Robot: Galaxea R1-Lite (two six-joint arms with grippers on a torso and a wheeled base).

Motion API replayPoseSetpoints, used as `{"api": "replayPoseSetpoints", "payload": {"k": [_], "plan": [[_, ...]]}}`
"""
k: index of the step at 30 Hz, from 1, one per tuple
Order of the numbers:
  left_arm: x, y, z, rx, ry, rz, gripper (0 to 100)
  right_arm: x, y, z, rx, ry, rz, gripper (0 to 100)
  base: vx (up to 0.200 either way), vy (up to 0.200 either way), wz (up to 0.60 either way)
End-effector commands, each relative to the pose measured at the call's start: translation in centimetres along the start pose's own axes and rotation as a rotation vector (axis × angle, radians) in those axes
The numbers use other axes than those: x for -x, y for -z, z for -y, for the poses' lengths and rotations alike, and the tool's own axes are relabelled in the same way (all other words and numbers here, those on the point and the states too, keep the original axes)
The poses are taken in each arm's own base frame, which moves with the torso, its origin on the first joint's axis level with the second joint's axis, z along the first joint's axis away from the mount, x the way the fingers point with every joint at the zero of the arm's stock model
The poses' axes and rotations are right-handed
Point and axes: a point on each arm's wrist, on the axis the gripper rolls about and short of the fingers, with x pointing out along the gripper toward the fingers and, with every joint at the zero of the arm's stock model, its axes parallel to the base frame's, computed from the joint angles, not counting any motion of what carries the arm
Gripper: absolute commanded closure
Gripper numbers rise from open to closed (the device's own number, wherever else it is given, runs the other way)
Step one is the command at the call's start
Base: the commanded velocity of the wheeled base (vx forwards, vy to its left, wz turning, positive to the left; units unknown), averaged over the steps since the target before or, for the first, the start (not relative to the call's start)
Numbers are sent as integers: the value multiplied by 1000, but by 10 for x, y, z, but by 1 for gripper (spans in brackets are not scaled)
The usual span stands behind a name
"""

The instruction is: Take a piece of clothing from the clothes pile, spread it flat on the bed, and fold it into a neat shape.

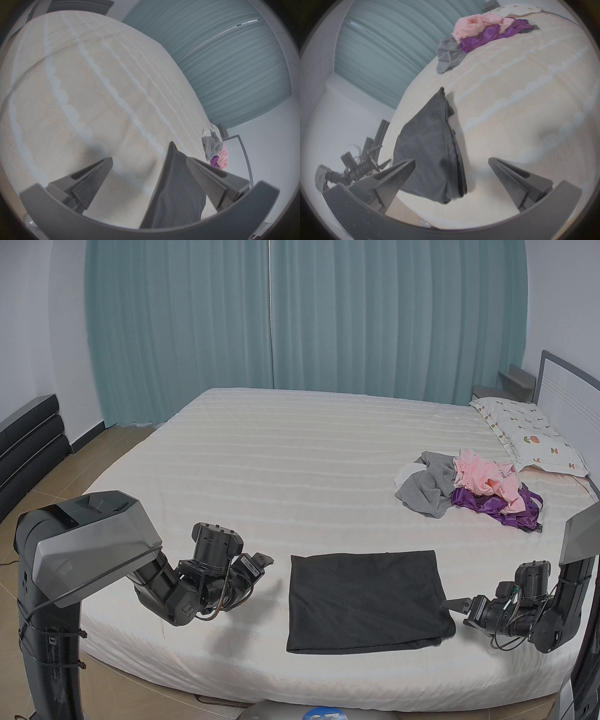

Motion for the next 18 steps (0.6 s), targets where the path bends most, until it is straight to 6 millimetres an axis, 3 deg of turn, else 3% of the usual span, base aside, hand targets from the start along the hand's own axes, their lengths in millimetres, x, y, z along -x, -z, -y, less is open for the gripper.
{"api": "replayPoseSetpoints", "payload": {"k": [1,6,12,18], "plan": [[0,0,0,-1,1,1,0,-6,-11,3,-58,-8,36,0,0,0,0],[0,0,0,-1,0,0,0,-10,-16,3,-105,-19,53,0,0,0,0],[0,0,0,-1,1,1,0,-12,-26,3,-160,-34,90,0,-200,0,0],[1,-1,1,6,9,-1,0,-12,-28,5,-175,-29,97,0,0,0,0]]}}
